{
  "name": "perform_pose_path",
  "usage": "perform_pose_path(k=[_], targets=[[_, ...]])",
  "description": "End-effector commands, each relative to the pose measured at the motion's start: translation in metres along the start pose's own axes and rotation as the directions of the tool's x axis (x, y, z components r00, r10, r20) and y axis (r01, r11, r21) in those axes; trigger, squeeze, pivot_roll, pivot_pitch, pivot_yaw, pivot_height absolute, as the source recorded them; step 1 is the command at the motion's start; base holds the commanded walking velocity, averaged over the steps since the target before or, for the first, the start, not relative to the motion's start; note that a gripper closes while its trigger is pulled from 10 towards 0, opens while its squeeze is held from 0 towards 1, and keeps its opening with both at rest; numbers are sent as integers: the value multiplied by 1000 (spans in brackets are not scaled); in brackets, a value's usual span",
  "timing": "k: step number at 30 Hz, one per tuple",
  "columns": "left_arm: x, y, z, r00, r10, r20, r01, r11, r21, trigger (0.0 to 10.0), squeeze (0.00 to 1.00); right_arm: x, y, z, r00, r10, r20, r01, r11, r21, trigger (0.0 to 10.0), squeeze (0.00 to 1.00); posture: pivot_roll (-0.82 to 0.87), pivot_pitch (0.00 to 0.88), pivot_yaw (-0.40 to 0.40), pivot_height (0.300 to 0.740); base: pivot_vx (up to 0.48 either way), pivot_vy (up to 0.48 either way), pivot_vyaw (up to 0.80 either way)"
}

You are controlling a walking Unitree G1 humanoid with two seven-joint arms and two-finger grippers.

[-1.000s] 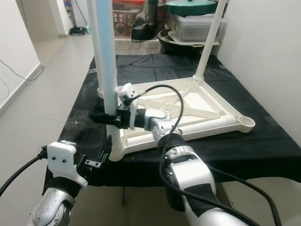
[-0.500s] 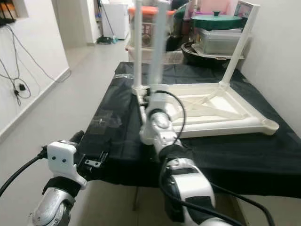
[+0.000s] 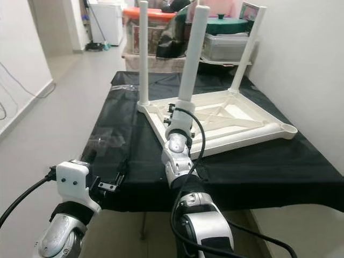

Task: Building children table

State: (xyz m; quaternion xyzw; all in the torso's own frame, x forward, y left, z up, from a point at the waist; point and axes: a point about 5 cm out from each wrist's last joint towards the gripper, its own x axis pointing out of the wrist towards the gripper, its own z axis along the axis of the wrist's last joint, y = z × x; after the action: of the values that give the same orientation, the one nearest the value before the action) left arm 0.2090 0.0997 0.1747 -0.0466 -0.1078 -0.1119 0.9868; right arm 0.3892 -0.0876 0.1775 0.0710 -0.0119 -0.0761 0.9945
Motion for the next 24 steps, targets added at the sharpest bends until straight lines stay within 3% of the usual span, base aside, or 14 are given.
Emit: perform_pose_path(k=[1,3,4,6,7,10,12,14,17,18,20,22,23,24], targets=[[1,-2,-2,1000,-5,-6,5,1000,-4,10000,0,-1,-1,-1,1000,21,7,-21,1000,13,10000,1000,-37,0,-28,740,0,0,0],[1,-2,-3,1000,-7,-7,7,1000,-5,10000,0,0,-2,-2,999,42,14,-43,999,18,10000,1000,-37,0,-28,740,0,0,0],[1,-2,-3,1000,-9,-8,9,1000,-5,10000,0,1,-3,-1,999,51,19,-51,998,22,10000,24,-37,0,-28,740,0,0,0],[1,-2,-3,1000,-11,-8,11,1000,-5,10000,0,2,1,0,990,136,34,-137,990,42,10000,0,-29,0,-21,740,0,0,0],[1,-2,-2,1000,-10,-7,10,1000,-4,10000,0,3,5,3,945,318,71,-320,947,18,10000,0,-17,0,-20,740,0,0,0],[1,-1,-2,1000,-10,-8,10,1000,-2,10000,0,3,4,5,872,484,73,-486,873,27,10000,0,5,0,-8,740,0,0,0],[1,-1,-2,1000,-10,-8,10,1000,-2,10000,0,3,4,5,872,484,73,-486,873,27,10000,0,5,0,-8,740,0,0,0],[1,0,-2,1000,-8,-7,8,1000,-2,10000,0,4,2,5,750,661,22,-660,747,80,10000,0,22,0,-21,740,0,0,0],[1,0,-3,1000,-7,-7,7,1000,0,10000,0,3,2,5,676,737,-9,-732,672,112,10000,0,18,0,-23,740,0,0,0],[1,0,-3,1000,-6,-7,6,1000,2,10000,0,1,3,5,583,812,-32,-800,580,152,10000,0,20,0,-30,740,0,0,0],[1,0,-3,1000,-6,-7,6,1000,2,10000,0,1,3,5,583,812,-32,-800,580,152,10000,0,20,0,-30,740,0,0,0],[2,0,-3,1000,-9,-4,9,1000,1,10000,0,-7,12,9,356,932,-74,-914,363,180,10000,0,26,0,-36,740,0,0,0],[2,0,-3,1000,-9,-4,9,1000,1,10000,0,-7,12,9,356,932,-74,-914,363,180,10000,0,26,0,-36,740,0,0,0],[2,-1,-3,1000,-10,-3,10,1000,0,10000,0,-10,16,11,262,961,-93,-945,275,178,10000,0,26,0,-36,740,0,0,0]])
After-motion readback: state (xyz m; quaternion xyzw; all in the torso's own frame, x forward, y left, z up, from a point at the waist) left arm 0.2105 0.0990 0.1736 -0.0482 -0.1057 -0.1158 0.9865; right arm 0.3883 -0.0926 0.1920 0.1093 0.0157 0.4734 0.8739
